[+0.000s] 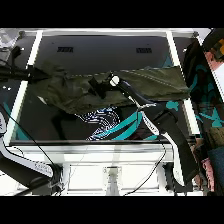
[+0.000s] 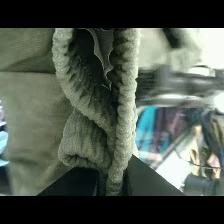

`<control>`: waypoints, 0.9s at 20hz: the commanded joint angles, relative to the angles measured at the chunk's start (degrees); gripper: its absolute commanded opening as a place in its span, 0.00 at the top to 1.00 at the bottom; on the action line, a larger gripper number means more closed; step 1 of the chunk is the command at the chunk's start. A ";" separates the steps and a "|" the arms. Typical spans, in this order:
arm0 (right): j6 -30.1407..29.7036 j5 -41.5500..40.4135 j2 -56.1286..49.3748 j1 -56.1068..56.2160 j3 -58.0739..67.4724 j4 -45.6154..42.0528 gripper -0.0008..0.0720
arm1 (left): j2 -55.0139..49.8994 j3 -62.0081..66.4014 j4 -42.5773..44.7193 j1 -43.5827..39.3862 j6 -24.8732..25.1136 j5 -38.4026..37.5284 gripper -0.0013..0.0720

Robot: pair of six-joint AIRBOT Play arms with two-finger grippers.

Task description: Fold the clothes and pants, and hang the long-sleeved shirts on hangers.

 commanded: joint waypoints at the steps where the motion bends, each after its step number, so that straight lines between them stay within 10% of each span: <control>1: 10.82 -2.97 -1.66 0.61 0.02 -1.88 0.96 | 1.29 0.07 -3.37 -5.29 -1.55 2.51 0.91; 8: 9.22 3.52 13.66 -11.43 2.10 -30.84 0.96 | 2.49 0.07 -5.44 -14.43 -9.29 10.36 0.92; 18: -7.08 17.18 26.25 -26.60 2.10 -31.36 0.86 | 0.48 0.07 -1.44 -40.28 -15.87 39.85 0.90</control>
